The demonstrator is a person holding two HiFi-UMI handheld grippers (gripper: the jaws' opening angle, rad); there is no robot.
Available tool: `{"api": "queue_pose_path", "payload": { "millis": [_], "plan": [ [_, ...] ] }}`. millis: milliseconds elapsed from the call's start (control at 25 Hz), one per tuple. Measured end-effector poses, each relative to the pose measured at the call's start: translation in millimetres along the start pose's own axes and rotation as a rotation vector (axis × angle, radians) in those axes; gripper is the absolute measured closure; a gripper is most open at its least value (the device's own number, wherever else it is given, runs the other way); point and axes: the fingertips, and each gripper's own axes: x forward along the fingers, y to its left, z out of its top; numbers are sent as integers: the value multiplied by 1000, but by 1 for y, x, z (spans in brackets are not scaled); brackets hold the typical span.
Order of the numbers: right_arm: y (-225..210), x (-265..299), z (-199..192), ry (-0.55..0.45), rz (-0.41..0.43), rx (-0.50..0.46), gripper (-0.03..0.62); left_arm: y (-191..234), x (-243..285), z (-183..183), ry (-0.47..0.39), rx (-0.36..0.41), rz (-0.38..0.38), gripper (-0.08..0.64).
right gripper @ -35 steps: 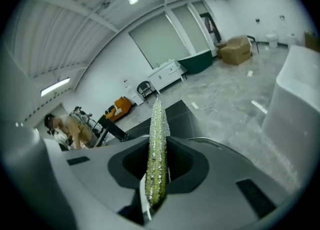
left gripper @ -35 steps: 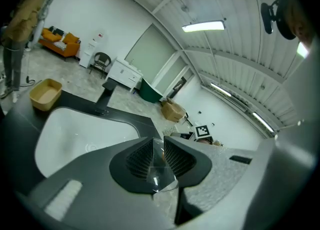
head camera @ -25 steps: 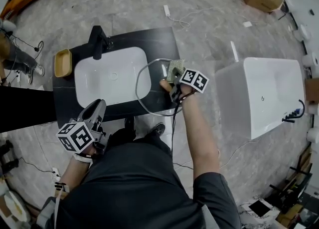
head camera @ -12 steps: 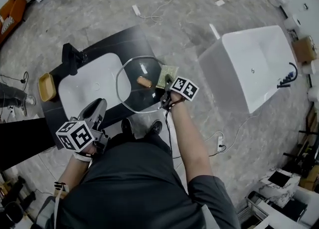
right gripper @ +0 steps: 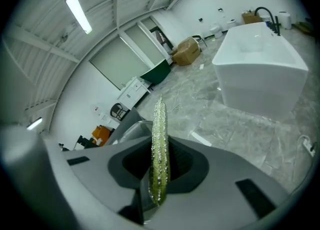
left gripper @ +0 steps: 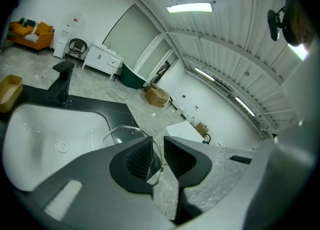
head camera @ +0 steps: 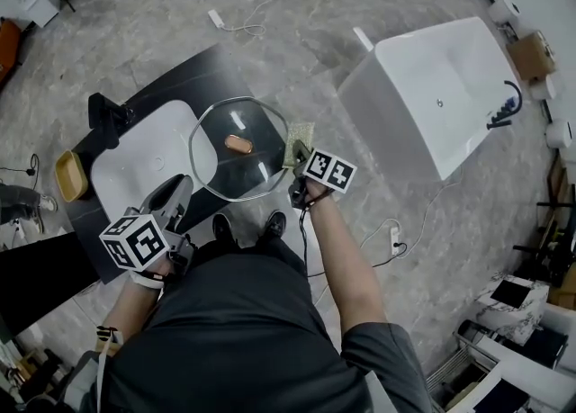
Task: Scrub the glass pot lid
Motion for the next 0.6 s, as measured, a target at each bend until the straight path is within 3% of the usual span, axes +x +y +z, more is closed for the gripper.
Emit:
{"api": "queue_pose_path", "payload": {
  "millis": [240, 480, 600],
  "plan": [
    [79, 8, -23, 27, 241, -19, 528, 7, -7, 2, -30, -28, 25, 489],
    [89, 32, -65, 122, 250, 75, 528, 21, -22, 3, -62, -63, 72, 489],
    [84, 34, -72, 134, 239, 50, 528, 27, -24, 0, -60, -76, 82, 489]
  ]
}}
